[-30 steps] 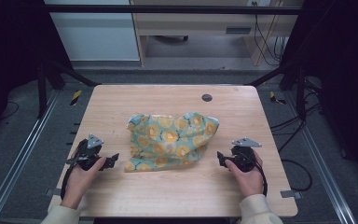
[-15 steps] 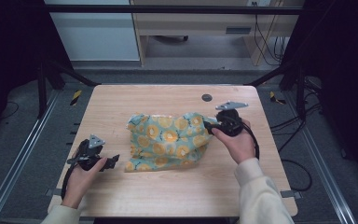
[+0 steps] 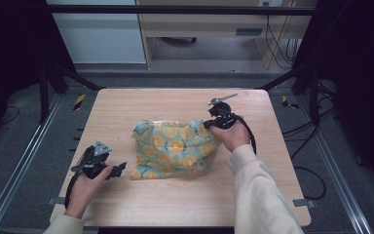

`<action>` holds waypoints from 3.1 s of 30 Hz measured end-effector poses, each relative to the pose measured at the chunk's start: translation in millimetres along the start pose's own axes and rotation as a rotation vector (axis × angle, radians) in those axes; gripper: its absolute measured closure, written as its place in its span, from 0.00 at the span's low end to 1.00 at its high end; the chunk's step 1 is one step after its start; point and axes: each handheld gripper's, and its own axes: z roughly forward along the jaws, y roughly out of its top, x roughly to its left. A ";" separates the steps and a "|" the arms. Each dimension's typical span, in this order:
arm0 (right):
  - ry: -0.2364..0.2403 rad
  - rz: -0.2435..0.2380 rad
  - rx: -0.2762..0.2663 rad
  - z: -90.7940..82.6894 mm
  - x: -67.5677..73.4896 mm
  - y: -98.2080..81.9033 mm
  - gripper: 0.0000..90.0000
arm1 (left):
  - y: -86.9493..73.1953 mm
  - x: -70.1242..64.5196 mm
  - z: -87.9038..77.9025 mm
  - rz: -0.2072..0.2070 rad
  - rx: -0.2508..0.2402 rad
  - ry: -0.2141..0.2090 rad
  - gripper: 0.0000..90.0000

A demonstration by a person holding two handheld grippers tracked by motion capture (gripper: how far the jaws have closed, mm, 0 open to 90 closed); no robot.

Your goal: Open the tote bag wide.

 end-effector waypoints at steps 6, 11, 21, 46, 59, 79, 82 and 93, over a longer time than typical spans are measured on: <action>0.059 -0.055 -0.141 -32.0 28.2 -11.0 1.00 | 1.1 -2.9 -6.2 0.023 -0.012 -0.003 0.11; 0.130 -0.083 -0.251 -62.6 50.6 -31.2 1.00 | 2.9 -5.0 -14.2 0.030 -0.033 -0.016 0.12; 0.225 -0.140 -0.329 -90.5 75.3 -65.6 1.00 | 43.4 1.6 -42.8 0.046 -0.108 -0.063 0.22; 0.211 -0.174 -0.276 -73.4 81.0 -83.0 0.98 | 111.6 -30.3 -7.0 0.212 0.043 -0.157 0.92; 0.177 -0.145 -0.316 -89.4 74.0 -91.8 0.98 | 110.1 -39.0 -57.6 0.248 -0.102 -0.171 1.00; 0.132 -0.121 -0.220 -74.2 75.6 -153.8 0.97 | 44.3 -63.5 -81.9 0.262 -0.146 -0.288 1.00; 0.133 -0.130 -0.212 -73.9 75.1 -152.5 0.90 | 43.4 -63.3 -78.7 0.267 -0.131 -0.285 1.00; 0.077 -0.164 -0.262 -90.5 70.6 -114.3 0.61 | 42.7 -63.7 -73.6 0.287 -0.099 -0.276 1.00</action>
